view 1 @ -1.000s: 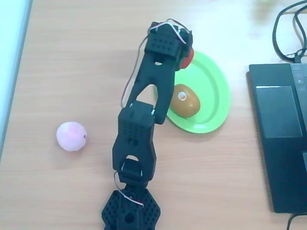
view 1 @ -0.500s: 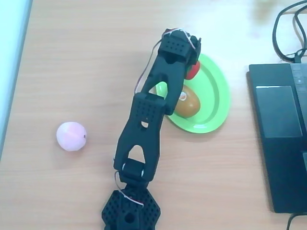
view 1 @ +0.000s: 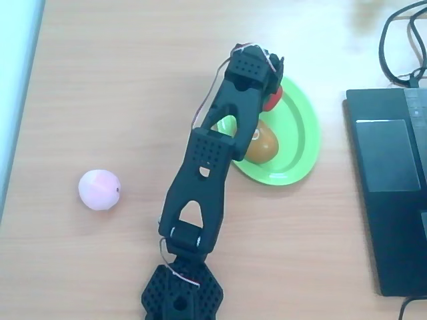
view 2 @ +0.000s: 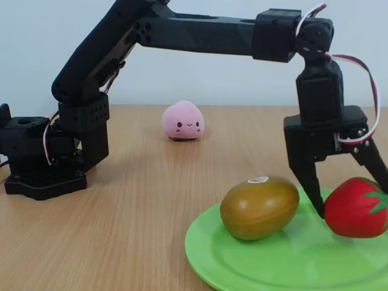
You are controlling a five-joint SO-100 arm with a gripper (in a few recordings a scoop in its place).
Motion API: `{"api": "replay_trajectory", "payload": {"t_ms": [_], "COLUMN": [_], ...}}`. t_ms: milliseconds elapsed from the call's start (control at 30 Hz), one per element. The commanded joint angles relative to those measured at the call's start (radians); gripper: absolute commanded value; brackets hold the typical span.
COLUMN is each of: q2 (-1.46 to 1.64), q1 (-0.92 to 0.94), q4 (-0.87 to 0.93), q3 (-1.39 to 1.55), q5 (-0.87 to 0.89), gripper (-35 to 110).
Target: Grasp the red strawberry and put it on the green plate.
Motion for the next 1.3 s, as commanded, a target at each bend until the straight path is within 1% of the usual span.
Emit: {"api": "replay_trajectory", "payload": {"t_ms": [0,200,500,600,733,800,867,1000,1033,1133,1267], "q2": [0.069,0.103,0.207,0.265,0.383,0.466,0.561,0.769,0.821,0.976,1.198], "q1": [0.002,0.003,-0.023,-0.052,-0.112,-0.153,-0.199,-0.285,-0.305,-0.357,-0.396], "q4": [0.008,0.008,0.034,0.043,0.043,0.028,-0.005,-0.126,-0.161,-0.267,-0.377], "q3": [0.018,0.064,0.083,0.080,0.067,0.072,0.094,0.193,0.230,0.370,0.660], "q5": [-0.002,0.000,0.015,0.038,0.046,0.021,-0.028,-0.064,-0.071,-0.075,-0.075], "gripper": [38,40,38,33,15,9,6,-7,-8,-8,-8]}}
